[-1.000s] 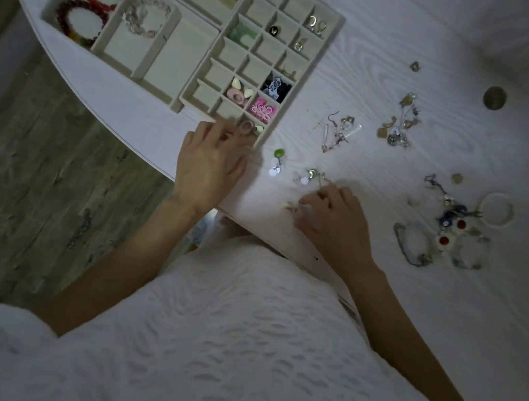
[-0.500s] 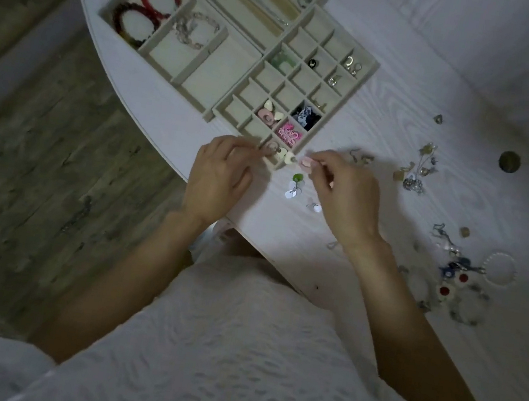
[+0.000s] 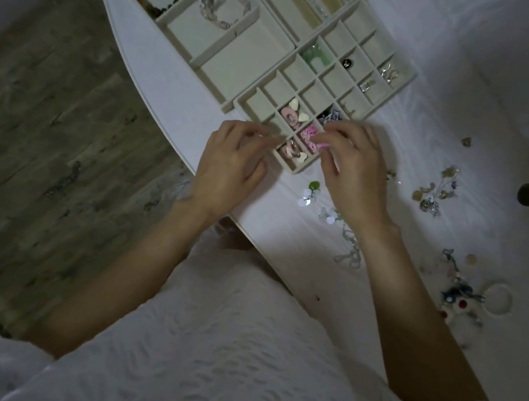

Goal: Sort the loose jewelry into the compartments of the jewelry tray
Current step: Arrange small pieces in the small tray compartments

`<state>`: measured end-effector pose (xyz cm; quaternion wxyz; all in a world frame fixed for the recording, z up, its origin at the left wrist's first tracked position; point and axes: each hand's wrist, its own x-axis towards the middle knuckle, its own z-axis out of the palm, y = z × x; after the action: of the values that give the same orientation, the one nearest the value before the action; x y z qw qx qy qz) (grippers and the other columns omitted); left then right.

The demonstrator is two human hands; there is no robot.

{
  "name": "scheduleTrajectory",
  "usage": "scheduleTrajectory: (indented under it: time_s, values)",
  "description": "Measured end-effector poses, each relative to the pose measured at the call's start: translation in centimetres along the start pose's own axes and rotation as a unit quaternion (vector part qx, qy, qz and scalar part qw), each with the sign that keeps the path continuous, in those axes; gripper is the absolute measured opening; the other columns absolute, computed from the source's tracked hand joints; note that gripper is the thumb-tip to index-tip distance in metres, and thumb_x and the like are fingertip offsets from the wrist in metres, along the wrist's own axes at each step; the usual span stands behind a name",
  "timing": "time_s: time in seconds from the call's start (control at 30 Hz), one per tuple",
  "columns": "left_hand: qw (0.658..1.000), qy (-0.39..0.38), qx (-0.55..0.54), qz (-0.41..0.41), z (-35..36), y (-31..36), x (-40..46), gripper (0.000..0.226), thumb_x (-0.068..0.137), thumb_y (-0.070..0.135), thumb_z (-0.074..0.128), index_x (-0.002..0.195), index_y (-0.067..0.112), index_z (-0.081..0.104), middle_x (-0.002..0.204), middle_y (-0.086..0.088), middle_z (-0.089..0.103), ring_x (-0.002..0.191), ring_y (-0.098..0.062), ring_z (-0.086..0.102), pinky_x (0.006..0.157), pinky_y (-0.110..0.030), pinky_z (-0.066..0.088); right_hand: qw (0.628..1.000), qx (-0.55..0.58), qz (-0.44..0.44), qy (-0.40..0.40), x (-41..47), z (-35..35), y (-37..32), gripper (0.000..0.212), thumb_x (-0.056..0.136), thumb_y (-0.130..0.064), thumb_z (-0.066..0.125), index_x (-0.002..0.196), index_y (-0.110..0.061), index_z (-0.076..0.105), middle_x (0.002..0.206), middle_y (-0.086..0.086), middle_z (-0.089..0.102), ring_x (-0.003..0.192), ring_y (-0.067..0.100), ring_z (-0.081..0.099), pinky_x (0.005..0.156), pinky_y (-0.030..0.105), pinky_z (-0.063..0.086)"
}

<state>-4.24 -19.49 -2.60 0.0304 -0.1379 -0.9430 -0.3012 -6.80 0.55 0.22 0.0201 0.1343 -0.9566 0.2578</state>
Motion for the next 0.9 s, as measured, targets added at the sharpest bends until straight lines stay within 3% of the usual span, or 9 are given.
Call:
scheduleTrajectory:
  time_s: [0.2, 0.4, 0.57, 0.7, 0.9]
  values:
    - [1.0, -0.016, 0.017, -0.016, 0.1, 0.5, 1.3, 0.028, 0.087, 0.022, 0.055, 0.109, 0.01, 0.068, 0.111, -0.013, 0.061, 0.101, -0.029, 0.05, 0.085, -0.033, 0.037, 1.0, 0.01, 0.029, -0.001, -1.0, 0.9, -1.4, 0.018, 0.084, -0.022, 0.059, 0.091, -0.011, 0.072, 0.094, 0.007, 0.06, 0.094, 0.021, 0.049, 0.078, 0.034, 0.047]
    - [0.999, -0.041, 0.031, -0.007, 0.5, 0.3, 2.5, 0.026, 0.087, 0.028, 0.057, 0.102, 0.013, 0.072, 0.106, -0.011, 0.061, 0.096, -0.032, 0.054, 0.084, -0.03, 0.034, 0.998, -0.022, 0.061, -0.026, 0.0, 2.1, -1.7, 0.014, 0.076, -0.02, 0.075, 0.087, -0.01, 0.073, 0.092, 0.008, 0.06, 0.091, 0.028, 0.054, 0.077, 0.04, 0.048]
    - [0.998, -0.046, 0.014, -0.031, 0.7, -0.1, 2.6, 0.026, 0.086, 0.033, 0.058, 0.094, 0.013, 0.072, 0.105, -0.008, 0.062, 0.095, -0.03, 0.052, 0.084, -0.026, 0.031, 0.998, -0.002, 0.066, -0.021, 0.6, 2.4, -1.7, 0.011, 0.075, -0.018, 0.075, 0.082, -0.01, 0.071, 0.09, 0.009, 0.061, 0.091, 0.029, 0.055, 0.078, 0.037, 0.047]
    - [0.998, -0.032, 0.007, -0.055, 1.0, 1.4, 2.1, 0.027, 0.085, 0.032, 0.055, 0.095, 0.017, 0.075, 0.106, -0.005, 0.061, 0.098, -0.023, 0.044, 0.081, -0.027, 0.031, 0.989, 0.072, 0.125, -0.034, 0.5, 2.3, -1.5, 0.009, 0.079, -0.014, 0.072, 0.088, -0.011, 0.072, 0.093, 0.007, 0.059, 0.094, 0.026, 0.053, 0.077, 0.033, 0.046]
    - [0.989, -0.003, 0.068, -0.134, 1.5, 3.2, 2.1, 0.025, 0.079, 0.044, 0.062, 0.084, 0.023, 0.075, 0.107, -0.001, 0.061, 0.101, -0.021, 0.043, 0.076, -0.031, 0.031, 0.988, 0.071, 0.135, -0.028, 0.6, 2.3, -1.3, 0.012, 0.08, -0.017, 0.071, 0.09, -0.013, 0.074, 0.091, 0.005, 0.061, 0.095, 0.026, 0.052, 0.079, 0.025, 0.037]
